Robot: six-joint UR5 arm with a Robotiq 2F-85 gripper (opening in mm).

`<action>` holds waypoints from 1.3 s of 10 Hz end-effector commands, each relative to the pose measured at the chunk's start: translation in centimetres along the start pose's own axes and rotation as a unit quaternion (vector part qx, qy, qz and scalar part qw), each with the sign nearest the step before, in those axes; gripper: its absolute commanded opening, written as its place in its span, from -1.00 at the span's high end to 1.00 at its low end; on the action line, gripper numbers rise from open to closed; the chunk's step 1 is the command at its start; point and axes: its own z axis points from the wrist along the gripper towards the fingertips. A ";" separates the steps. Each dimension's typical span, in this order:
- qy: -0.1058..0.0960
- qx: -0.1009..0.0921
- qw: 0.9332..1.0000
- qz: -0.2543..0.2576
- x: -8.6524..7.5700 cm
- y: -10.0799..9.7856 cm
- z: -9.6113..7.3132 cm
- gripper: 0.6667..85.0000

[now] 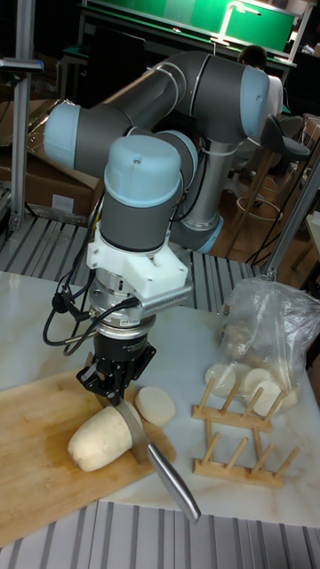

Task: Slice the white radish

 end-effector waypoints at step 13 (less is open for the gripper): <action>0.017 -0.002 1.000 0.017 0.6 -0.3 0.1 0.82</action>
